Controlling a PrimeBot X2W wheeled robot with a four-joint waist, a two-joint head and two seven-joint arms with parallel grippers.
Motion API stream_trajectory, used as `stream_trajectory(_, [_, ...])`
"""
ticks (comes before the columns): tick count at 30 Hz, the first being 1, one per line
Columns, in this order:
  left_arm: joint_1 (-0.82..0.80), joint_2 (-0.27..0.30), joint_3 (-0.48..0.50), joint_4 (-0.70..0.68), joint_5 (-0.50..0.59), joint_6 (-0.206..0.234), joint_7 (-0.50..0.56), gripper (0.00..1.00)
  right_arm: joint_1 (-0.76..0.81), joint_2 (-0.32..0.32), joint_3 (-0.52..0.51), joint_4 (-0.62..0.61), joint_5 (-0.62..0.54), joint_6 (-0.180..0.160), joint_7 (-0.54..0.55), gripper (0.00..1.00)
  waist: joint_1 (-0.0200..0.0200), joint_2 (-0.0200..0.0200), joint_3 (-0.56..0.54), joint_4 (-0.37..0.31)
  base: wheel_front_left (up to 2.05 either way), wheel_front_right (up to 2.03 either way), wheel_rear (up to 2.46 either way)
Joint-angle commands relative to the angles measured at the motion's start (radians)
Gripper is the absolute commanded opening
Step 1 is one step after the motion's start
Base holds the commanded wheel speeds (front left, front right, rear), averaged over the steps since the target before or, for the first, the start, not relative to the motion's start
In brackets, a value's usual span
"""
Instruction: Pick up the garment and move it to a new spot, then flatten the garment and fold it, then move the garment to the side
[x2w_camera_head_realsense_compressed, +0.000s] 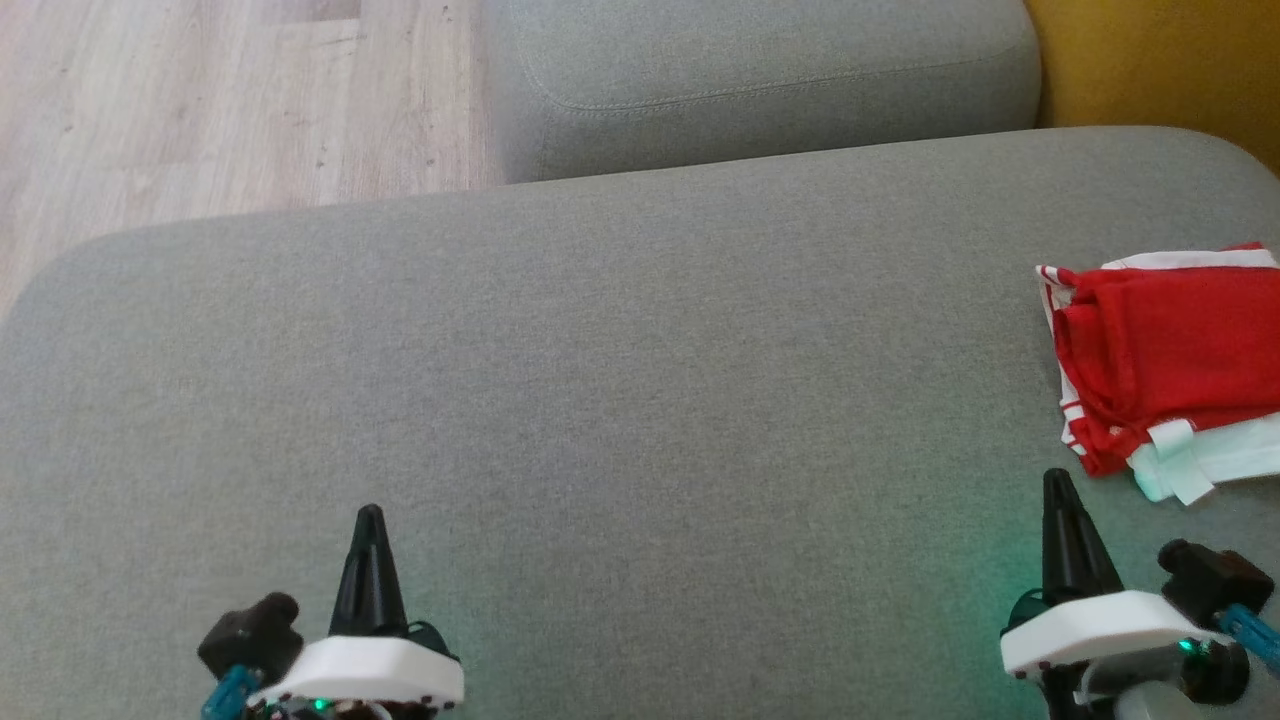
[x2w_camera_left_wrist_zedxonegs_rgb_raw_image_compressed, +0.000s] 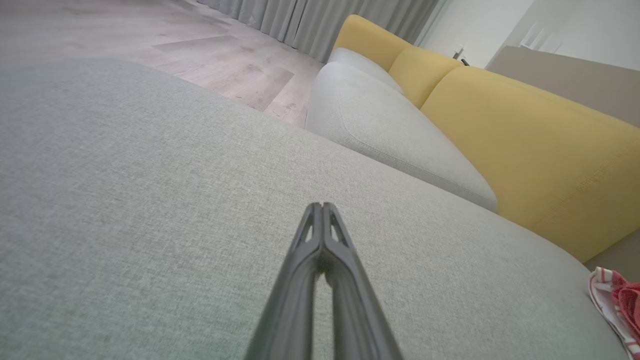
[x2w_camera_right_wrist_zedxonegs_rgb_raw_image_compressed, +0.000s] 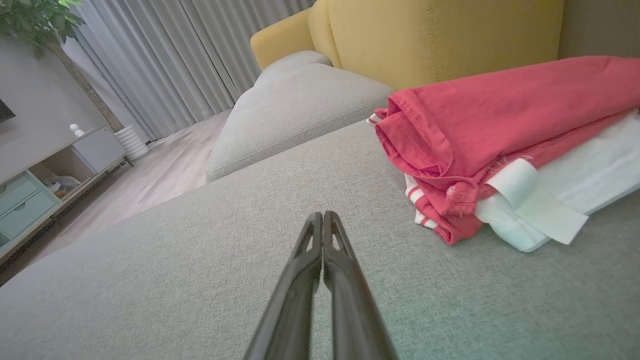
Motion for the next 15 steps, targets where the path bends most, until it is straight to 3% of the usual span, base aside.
stream_trajectory(1, [-0.048,0.002,0.023,-0.037,-0.027,-0.009,0.008,0.00,-0.041,-0.002,-0.006,-0.040,0.036,0.000,0.009,0.00,0.0000,0.0000,0.000,0.000,0.00,0.00,0.00])
stream_trajectory(15, [-0.053,0.003,0.058,-0.045,-0.146,-0.027,0.046,0.00,-0.048,-0.003,-0.014,-0.054,0.181,0.000,0.045,0.00,0.0000,0.0000,0.000,0.003,0.00,0.00,0.00])
